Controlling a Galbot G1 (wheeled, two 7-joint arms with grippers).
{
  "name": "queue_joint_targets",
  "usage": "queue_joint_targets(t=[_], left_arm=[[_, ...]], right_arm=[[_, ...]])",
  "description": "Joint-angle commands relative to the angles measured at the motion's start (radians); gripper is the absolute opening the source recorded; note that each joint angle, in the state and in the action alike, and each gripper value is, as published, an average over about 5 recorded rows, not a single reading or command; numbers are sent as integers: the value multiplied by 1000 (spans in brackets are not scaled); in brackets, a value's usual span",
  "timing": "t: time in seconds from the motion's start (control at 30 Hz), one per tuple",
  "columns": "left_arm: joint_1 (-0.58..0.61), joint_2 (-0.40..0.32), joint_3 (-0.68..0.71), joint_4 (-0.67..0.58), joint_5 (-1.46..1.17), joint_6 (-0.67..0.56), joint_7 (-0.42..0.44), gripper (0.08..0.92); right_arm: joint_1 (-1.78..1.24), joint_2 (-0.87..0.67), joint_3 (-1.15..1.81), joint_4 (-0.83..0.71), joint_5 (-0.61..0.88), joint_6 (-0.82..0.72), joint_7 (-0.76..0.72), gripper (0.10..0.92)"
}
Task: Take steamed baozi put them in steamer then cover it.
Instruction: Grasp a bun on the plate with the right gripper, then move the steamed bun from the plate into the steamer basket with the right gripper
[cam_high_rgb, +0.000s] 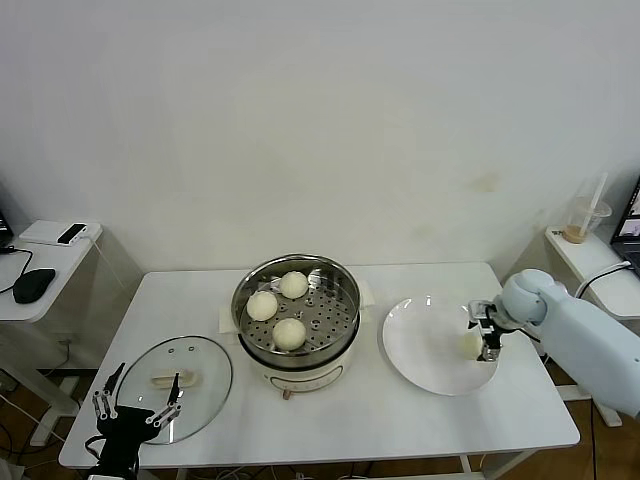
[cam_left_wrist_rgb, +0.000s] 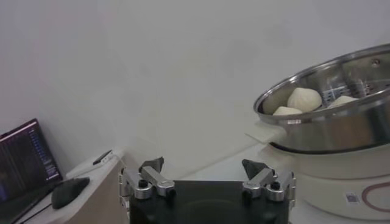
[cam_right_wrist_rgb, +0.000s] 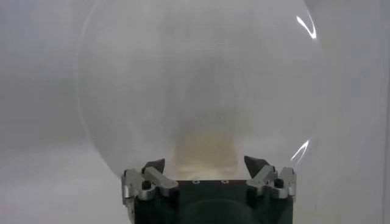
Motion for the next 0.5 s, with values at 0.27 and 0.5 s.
queue_joint_targets(t=[0.27,0.5], left_arm=[[2,1,0,-2,0,0,-1,823],[0,3,0,-3,-1,0,-1,823]], right_arm=[[8,17,-5,-26,-26,-8,-8,669],[92,-16,-57,14,25,-14,-34,619]])
